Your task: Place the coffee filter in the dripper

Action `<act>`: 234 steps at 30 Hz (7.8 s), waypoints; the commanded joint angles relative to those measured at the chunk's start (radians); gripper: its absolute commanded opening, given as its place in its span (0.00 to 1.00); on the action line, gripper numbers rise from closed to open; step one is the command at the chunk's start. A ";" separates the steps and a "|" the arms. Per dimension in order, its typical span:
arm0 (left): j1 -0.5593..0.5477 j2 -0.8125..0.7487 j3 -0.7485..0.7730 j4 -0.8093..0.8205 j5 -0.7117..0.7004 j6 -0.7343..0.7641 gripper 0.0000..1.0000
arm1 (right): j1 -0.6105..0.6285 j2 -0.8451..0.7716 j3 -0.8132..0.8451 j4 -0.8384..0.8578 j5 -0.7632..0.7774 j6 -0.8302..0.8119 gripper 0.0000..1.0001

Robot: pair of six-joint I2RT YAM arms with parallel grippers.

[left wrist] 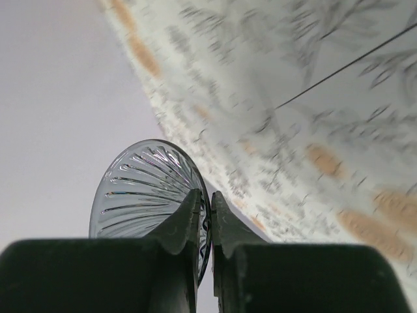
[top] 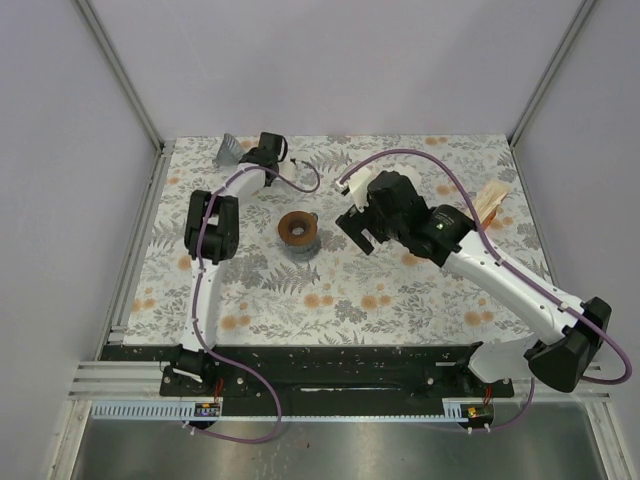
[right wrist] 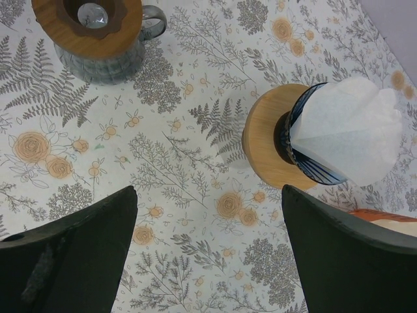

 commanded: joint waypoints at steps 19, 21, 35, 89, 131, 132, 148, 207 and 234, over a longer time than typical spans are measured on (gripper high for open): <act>-0.206 -0.816 -0.182 -0.477 0.304 -0.528 0.00 | -0.209 -0.209 0.167 0.073 -0.093 0.381 0.99; -0.240 -0.896 -0.216 -0.523 0.372 -0.557 0.00 | -0.218 -0.217 0.187 0.073 -0.112 0.405 0.99; -0.586 -1.256 -0.298 -0.816 0.674 -0.600 0.00 | -0.248 -0.085 0.371 0.043 -0.622 0.487 0.99; -0.294 -1.395 -0.537 -0.246 0.481 -1.342 0.97 | -0.136 0.421 0.494 0.084 -0.544 0.551 0.00; 0.002 -1.105 -0.986 0.061 0.784 -1.794 0.37 | -0.200 0.734 0.506 0.102 -0.718 0.502 0.00; 0.002 -1.100 -0.988 0.061 0.792 -1.792 0.35 | -0.200 0.736 0.503 0.101 -0.711 0.499 0.00; 0.002 -1.031 -1.060 0.031 0.772 -1.760 0.00 | -0.200 0.789 0.452 0.058 -0.644 0.458 0.00; 0.027 -1.355 -1.032 0.109 0.574 -1.478 0.93 | -0.246 0.267 0.660 -0.169 -0.272 0.286 0.99; 0.070 -1.290 -1.433 0.655 0.606 -1.452 0.93 | -0.956 0.152 -0.057 0.290 -0.164 0.585 0.43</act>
